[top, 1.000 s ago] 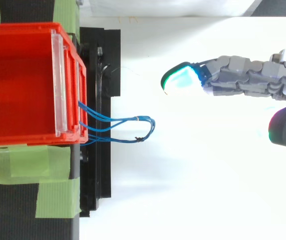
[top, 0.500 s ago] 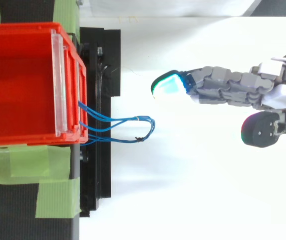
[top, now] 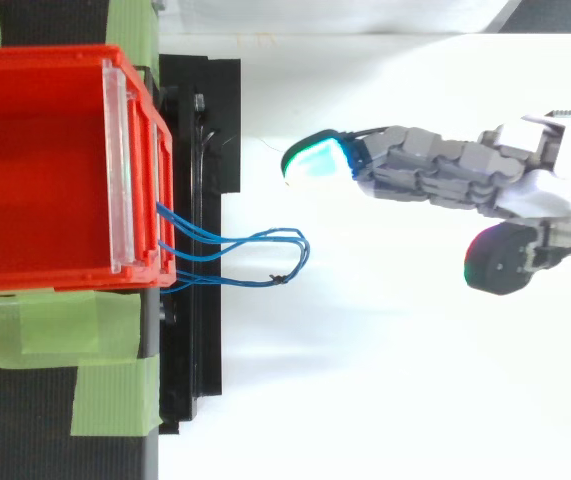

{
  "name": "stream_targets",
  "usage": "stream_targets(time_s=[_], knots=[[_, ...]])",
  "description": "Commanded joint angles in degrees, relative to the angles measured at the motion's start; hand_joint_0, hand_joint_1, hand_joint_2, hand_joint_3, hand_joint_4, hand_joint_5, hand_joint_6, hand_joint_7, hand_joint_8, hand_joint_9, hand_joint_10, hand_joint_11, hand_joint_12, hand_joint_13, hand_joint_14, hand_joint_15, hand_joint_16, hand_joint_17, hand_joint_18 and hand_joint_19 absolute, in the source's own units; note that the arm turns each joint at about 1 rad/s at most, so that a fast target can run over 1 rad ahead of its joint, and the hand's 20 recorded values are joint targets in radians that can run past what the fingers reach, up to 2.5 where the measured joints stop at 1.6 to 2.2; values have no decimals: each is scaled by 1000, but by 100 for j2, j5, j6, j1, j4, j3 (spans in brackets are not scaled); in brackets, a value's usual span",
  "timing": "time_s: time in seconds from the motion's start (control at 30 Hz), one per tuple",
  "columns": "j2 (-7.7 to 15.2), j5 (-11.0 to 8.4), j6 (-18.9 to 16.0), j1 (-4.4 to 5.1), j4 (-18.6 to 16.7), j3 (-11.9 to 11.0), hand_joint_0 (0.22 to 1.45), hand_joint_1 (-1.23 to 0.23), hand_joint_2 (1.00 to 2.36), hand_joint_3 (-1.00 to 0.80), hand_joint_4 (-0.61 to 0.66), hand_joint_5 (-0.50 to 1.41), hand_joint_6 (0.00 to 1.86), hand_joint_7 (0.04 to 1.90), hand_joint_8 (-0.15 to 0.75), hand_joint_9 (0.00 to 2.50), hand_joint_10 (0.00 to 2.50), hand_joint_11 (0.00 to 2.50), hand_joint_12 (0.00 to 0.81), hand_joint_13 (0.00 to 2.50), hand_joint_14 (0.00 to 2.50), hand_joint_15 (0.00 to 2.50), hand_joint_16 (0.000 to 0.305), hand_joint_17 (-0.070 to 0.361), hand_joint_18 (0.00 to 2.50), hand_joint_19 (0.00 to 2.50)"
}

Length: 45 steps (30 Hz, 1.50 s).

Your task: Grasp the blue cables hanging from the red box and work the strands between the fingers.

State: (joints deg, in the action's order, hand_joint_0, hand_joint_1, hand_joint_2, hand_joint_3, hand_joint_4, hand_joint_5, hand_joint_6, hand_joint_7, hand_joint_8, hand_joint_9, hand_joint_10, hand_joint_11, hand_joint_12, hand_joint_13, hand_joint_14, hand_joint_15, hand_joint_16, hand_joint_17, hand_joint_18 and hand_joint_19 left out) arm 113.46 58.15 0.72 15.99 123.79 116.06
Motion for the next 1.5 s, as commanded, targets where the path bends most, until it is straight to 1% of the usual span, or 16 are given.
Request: stream_targets(time_s=[0.0, 0.03, 0.07, 0.17, 0.4, 0.53, 0.7, 0.73, 0.9, 1.1, 1.13, 1.2, 1.23, 1.27, 1.37, 1.47], knots=[[229, -31, -72, 1, -224, -180, 662, -435, 1000, -1000, 184, -383, 5, 664, 319, 0, 0, 4, 388, 0, 4, 151, 75, 170, 0, 100], [220, -31, -45, 1, -206, -251, 662, -436, 1000, -1000, 184, -384, 5, 668, 320, 0, 1, 0, 387, 0, 2, 155, 75, 170, 0, 100], [220, -31, 34, 1, -66, -382, 663, -435, 1000, -1000, 184, -384, 6, 670, 320, 0, 0, 3, 388, 0, 2, 151, 75, 169, 0, 101], [229, -31, 104, 1, 66, -461, 665, -436, 1000, -1000, 183, -384, 5, 670, 318, 0, 0, 3, 387, 0, 3, 151, 75, 169, 0, 99], [229, -31, 289, 27, 66, -497, 669, -440, 1000, -1000, 183, -383, 5, 672, 319, 0, 0, 1, 385, 0, 2, 153, 75, 168, 0, 97], [229, -49, 333, 89, 66, -488, 670, -441, 1000, -1000, 183, -384, 5, 675, 320, 0, 0, 11, 385, 0, 2, 153, 75, 168, 0, 104], [229, -234, 491, 194, 40, -488, 672, -443, 1000, -1000, 184, -381, 6, 679, 320, 0, 0, 13, 384, 0, 2, 153, 75, 168, 0, 105], [229, -278, 491, 238, 31, -488, 672, -444, 1000, -1000, 184, -381, 5, 678, 321, 0, 0, 19, 384, 0, 2, 153, 74, 168, 0, 101], [229, -295, 517, 282, -22, -497, 673, -445, 1000, -1000, 185, -379, 6, 680, 321, 0, 0, 36, 384, 0, 3, 153, 74, 168, 0, 110], [229, -436, 631, 370, -74, -505, 674, -446, 1000, -1000, 188, -377, 6, 682, 322, 0, 0, 29, 384, 0, 3, 156, 74, 167, 0, 100], [361, -497, 640, 396, -118, -558, 675, -446, 1000, -1000, 188, -377, 6, 681, 321, 0, 0, 37, 384, 0, 3, 155, 74, 167, 0, 107], [466, -497, 579, 396, -136, -593, 676, -446, 1000, -1000, 188, -377, 6, 681, 321, 0, 1, 32, 384, 0, 3, 157, 74, 166, 0, 106], [712, -489, 385, 388, -189, -716, 676, -446, 1000, -1000, 188, -377, 6, 681, 321, 0, 2, 36, 384, 0, 2, 156, 74, 166, 0, 105], [774, -471, 297, 379, -189, -769, 676, -447, 1000, -1000, 188, -377, 6, 685, 322, 0, 0, 39, 384, 0, 3, 157, 74, 167, 0, 112], [818, -453, -45, 396, -145, -857, 677, -447, 1000, -1000, 188, -376, 6, 684, 322, 0, 0, 48, 383, 0, 3, 161, 74, 166, 0, 114], [818, -436, -63, 396, 5, -866, 677, -448, 1000, -1000, 188, -376, 6, 688, 324, 0, 0, 65, 384, 0, 3, 164, 74, 166, 0, 108]])
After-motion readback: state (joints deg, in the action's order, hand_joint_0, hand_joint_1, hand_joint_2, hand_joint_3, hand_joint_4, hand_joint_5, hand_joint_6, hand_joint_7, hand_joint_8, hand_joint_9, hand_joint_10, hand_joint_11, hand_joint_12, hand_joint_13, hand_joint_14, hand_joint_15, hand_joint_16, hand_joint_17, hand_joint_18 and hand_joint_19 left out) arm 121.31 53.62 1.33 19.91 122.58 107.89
